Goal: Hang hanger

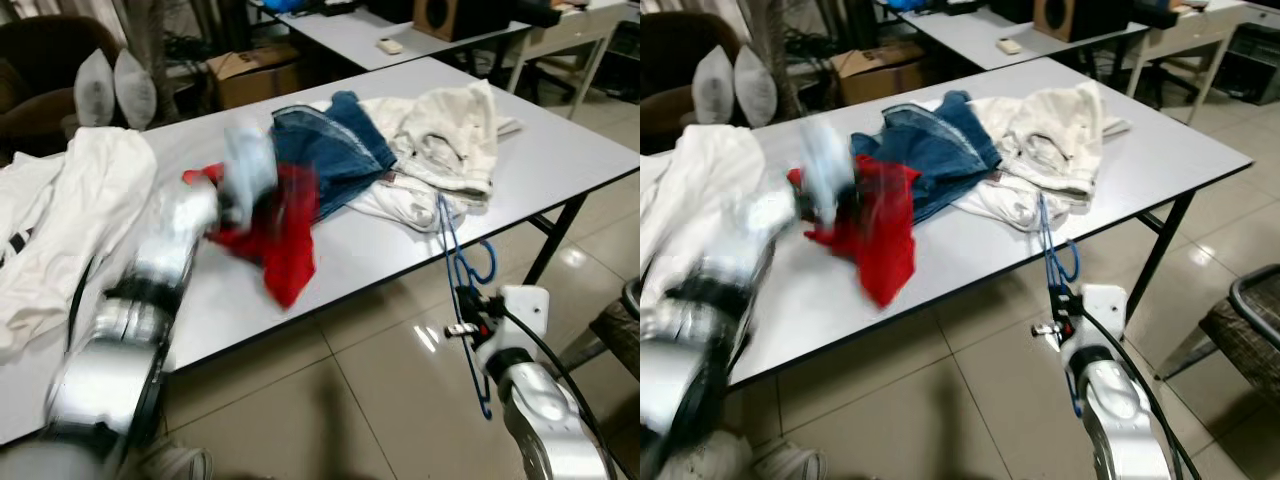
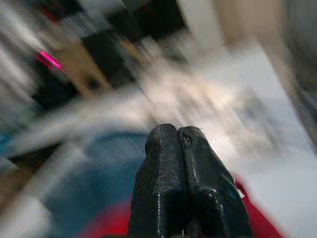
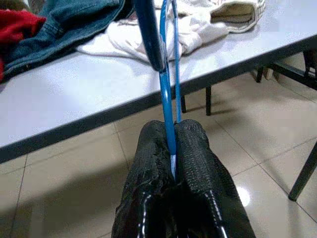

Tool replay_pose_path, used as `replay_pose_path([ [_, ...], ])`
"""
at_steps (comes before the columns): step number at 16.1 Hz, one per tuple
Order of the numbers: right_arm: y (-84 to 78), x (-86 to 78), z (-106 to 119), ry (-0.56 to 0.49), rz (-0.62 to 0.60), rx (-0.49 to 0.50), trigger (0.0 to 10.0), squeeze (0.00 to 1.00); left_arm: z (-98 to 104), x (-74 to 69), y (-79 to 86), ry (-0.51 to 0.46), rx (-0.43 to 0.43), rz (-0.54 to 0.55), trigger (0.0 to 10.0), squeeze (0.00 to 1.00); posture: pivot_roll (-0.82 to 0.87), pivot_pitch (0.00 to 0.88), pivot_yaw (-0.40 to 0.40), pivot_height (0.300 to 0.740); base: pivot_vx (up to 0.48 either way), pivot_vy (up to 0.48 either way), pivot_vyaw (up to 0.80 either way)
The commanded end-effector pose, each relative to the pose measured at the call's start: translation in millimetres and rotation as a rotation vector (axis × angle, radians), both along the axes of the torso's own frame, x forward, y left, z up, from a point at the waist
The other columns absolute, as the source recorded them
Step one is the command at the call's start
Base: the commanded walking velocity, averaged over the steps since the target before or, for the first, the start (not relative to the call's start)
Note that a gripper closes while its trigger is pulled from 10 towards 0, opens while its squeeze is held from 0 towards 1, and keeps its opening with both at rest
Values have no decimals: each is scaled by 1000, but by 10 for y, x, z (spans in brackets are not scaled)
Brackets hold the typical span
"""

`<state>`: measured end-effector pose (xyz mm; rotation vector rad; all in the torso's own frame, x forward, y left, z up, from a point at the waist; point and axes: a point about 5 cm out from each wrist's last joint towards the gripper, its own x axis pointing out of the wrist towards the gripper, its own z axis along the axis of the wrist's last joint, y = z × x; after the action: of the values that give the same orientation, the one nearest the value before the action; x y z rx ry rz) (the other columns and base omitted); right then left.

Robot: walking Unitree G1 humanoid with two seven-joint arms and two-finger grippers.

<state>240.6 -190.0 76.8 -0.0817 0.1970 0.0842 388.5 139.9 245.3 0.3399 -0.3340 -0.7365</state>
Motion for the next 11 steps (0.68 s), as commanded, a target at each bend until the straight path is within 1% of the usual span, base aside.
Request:
replay_pose_path([
  [1,-16,3,-8,4,-13,2,10000,0,203,45,95,-40,-131,65,0,0,-188,0,150,740,0,0,0],
  [2,-38,-49,-10,-1,-37,6,10000,0,-30,1,1,57,68,-26,0,0,-197,0,167,740,0,0,0],
  [3,-47,-95,-38,7,-45,6,10000,0,-323,-90,-45,125,263,-107,0,0,-201,0,175,740,0,0,0],
  [4,-49,-115,-51,11,-51,7,10000,0,-466,-137,-47,168,332,-141,0,0,-204,0,181,740,0,0,0],
  [5,-59,-147,-72,16,-63,11,10000,0,-727,-238,-8,269,445,-202,0,0,-204,0,184,740,0,0,0],
  [6,-78,-160,-76,16,-78,15,10000,0,-949,-364,133,376,622,-264,0,0,-199,0,182,740,0,0,0],
  [7,-90,-158,-75,15,-81,16,10000,0,-1001,-390,195,418,670,-268,0,0,-192,0,180,740,0,0,0],
  [8,-115,-127,-74,12,-87,15,10000,0,-984,-399,349,459,729,-246,0,0,-174,0,175,740,0,0,0],
  [9,-132,-87,-74,9,-88,13,10000,0,-929,-387,449,493,750,-224,0,0,-163,0,171,740,0,0,0],
  [10,-126,-50,-63,3,-84,10,10000,0,-895,-396,493,530,775,-242,0,0,-160,0,170,740,0,0,0],
  [11,-117,8,-30,-10,-78,6,10000,0,-629,-232,345,381,595,-179,0,0,-167,0,178,740,0,0,0],
])
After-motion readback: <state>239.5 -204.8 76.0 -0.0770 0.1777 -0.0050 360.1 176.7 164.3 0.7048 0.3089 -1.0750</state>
